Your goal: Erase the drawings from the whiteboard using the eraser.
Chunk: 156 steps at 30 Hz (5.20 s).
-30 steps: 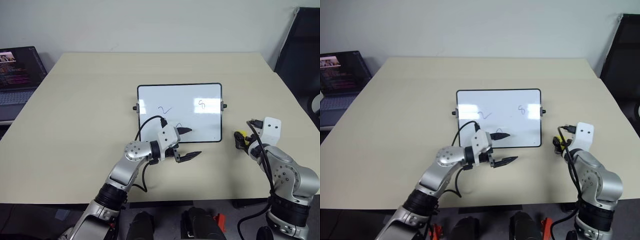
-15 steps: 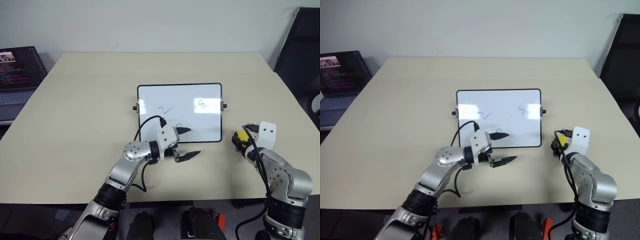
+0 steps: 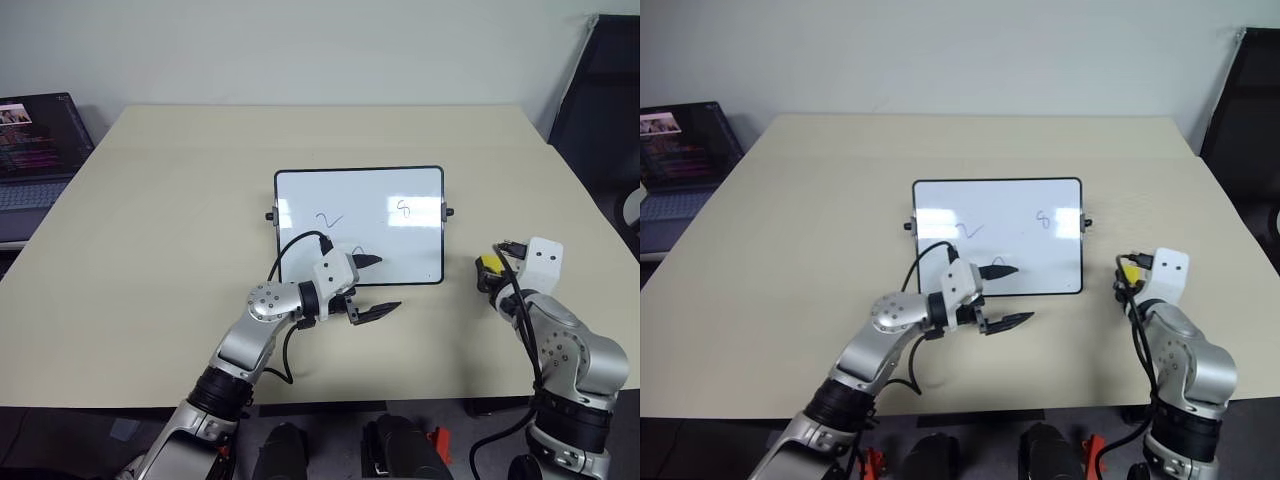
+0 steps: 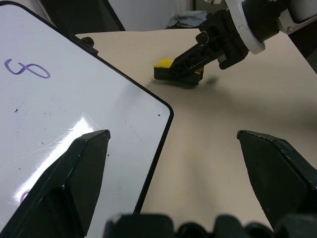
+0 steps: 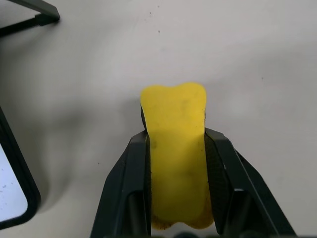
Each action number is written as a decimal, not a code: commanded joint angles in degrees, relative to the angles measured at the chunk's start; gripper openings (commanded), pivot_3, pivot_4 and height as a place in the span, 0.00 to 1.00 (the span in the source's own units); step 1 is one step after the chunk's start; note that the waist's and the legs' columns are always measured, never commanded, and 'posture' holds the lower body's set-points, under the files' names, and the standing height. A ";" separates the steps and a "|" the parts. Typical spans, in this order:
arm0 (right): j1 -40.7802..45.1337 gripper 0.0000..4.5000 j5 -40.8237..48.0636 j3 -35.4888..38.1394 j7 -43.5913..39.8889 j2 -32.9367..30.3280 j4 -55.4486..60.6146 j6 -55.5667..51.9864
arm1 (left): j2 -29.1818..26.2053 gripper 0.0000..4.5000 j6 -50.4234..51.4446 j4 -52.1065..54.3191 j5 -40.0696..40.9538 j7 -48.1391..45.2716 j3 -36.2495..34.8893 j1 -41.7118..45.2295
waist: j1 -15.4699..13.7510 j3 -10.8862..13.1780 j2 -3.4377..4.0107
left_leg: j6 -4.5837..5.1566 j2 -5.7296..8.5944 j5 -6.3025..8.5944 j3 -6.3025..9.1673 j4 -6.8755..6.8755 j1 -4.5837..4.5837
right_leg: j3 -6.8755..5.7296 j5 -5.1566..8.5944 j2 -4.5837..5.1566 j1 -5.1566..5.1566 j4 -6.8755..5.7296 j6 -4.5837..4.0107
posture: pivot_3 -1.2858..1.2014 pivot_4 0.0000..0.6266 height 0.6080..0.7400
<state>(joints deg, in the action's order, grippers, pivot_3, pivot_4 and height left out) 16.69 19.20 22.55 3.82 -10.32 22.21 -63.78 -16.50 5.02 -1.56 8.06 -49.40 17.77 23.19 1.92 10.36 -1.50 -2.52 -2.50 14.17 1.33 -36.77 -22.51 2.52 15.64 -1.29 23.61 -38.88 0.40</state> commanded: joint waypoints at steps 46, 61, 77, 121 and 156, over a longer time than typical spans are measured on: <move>13.45 0.24 -15.11 -24.28 -12.97 -1.27 -19.76 34.88 | 1.35 1.00 -5.93 -8.47 -10.26 18.34 -4.70 5.47 | -0.11 0.01 0.01 | 0.00 0.02 -0.02 -0.01 -0.21 0.05 | 0.01 -0.12 0.05 -0.06 -0.10 0.12 | 0.52 0.24 1.00; 7.14 0.24 -14.20 -27.47 -16.65 -4.16 -13.61 29.29 | 1.55 1.00 -5.69 -8.03 -10.04 17.92 -4.96 5.18 | -0.24 -0.04 -0.05 | 0.01 0.08 -0.03 -0.02 -0.23 0.08 | 0.02 -0.19 0.12 -0.15 -0.05 0.14 | 0.52 0.24 1.00; 16.41 0.24 -16.52 -26.74 -15.44 -2.93 -23.94 34.46 | 1.40 1.00 -5.64 -8.25 -10.20 17.76 -5.30 5.47 | 1.24 -0.05 -0.04 | 0.13 -0.01 -0.11 -0.24 -0.22 0.55 | 0.07 -0.40 -0.02 -0.35 -0.10 0.23 | 0.52 0.24 1.00; 8.19 0.24 -16.65 -27.93 -21.86 -5.12 -11.02 38.62 | 0.33 1.00 3.01 16.29 -11.62 25.35 -6.77 -18.04 | 0.95 0.00 -0.03 | 0.12 -0.03 -0.10 -0.12 -0.13 -0.09 | 0.16 -0.38 0.05 0.09 0.12 0.22 | 0.52 0.24 1.00; 10.31 0.24 -24.20 -40.48 -27.92 -1.49 -19.94 48.10 | -0.08 1.00 1.20 12.30 -11.76 23.06 -6.75 -16.82 | 0.51 0.00 -0.03 | 0.12 -0.03 -0.11 -0.11 -0.20 -0.18 | 0.12 -0.38 0.04 0.21 0.00 0.20 | 0.52 0.24 1.00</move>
<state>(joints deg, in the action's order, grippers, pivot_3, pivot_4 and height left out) 25.06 -4.03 -17.26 -23.72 -12.23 2.07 -16.63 -16.61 6.96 9.13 -4.45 -26.16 11.05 5.38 2.43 10.35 -1.53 -2.40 -2.53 14.07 1.22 -36.97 -22.69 2.64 15.26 -1.25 23.82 -38.88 0.61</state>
